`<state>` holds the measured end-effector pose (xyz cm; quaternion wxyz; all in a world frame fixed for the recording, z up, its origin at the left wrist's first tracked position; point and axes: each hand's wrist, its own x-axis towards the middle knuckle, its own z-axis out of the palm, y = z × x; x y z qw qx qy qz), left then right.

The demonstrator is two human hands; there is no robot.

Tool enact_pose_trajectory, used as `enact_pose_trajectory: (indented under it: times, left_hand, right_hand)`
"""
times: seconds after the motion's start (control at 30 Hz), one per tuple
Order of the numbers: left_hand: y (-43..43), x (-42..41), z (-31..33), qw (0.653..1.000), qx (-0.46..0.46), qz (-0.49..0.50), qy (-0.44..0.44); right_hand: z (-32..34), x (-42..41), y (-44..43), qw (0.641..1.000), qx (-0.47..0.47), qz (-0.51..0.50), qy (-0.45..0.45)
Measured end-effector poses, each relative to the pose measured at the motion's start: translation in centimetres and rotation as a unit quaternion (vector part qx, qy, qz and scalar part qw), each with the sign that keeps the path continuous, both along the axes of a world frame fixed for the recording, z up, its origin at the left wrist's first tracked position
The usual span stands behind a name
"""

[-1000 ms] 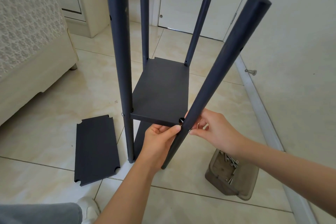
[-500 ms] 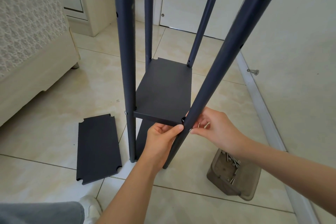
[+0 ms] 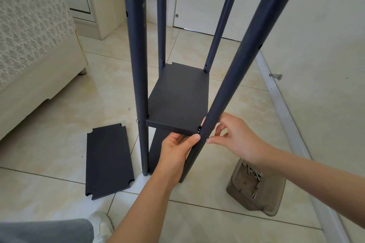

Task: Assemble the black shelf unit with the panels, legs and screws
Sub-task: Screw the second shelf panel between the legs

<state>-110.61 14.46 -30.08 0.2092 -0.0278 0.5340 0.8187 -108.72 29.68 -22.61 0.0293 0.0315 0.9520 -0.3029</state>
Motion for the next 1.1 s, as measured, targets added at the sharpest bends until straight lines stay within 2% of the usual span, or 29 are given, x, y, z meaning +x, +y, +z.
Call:
enact_pose_trajectory:
  times: [0.13, 0.27, 0.43, 0.53, 0.7, 0.83, 0.9, 1.0, 1.03, 1.1]
  left_hand:
    - [-0.1, 0.2, 0.1, 1.000, 0.024, -0.005, -0.011]
    - [0.1, 0.3, 0.6, 0.995, 0.082, -0.003, -0.057]
    - [0.9, 0.6, 0.8, 0.992, 0.067, 0.066, -0.086]
    - [0.6, 0.6, 1.0, 0.993, 0.054, 0.075, -0.072]
    - [-0.1, 0.2, 2.2, 0.993, -0.062, 0.079, -0.058]
    - [-1.4, -0.6, 3.5, 0.979, -0.187, 0.073, -0.026]
    - [-2.3, -0.9, 4.3, 0.959, -0.282, 0.002, -0.026]
    - [-3.6, -1.7, 6.0, 0.881, -0.433, -0.191, -0.003]
    - [-3.8, -2.1, 6.5, 0.852, -0.473, -0.222, 0.033]
    - [-4.2, -2.8, 7.8, 0.797, -0.545, -0.203, 0.160]
  right_hand:
    - [-0.1, -0.3, 0.1, 1.000, 0.017, 0.015, -0.006]
    - [-0.1, -0.5, 0.1, 1.000, 0.011, 0.021, -0.001]
    - [-0.3, -0.7, 0.1, 1.000, -0.018, 0.023, -0.008]
    - [-0.1, -0.8, -0.2, 0.999, -0.032, 0.006, -0.017]
    - [0.2, -1.1, -0.6, 0.983, -0.159, 0.016, -0.089]
    - [0.6, -1.2, 0.0, 0.967, -0.231, -0.017, -0.103]
    - [0.6, -1.2, 0.4, 0.962, -0.244, -0.032, -0.116]
    - [0.6, -1.3, 0.2, 0.960, -0.249, -0.045, -0.122]
    - [0.6, -1.3, 0.0, 0.960, -0.246, -0.049, -0.126]
    - [0.7, -1.5, -0.2, 0.959, -0.240, -0.060, -0.134]
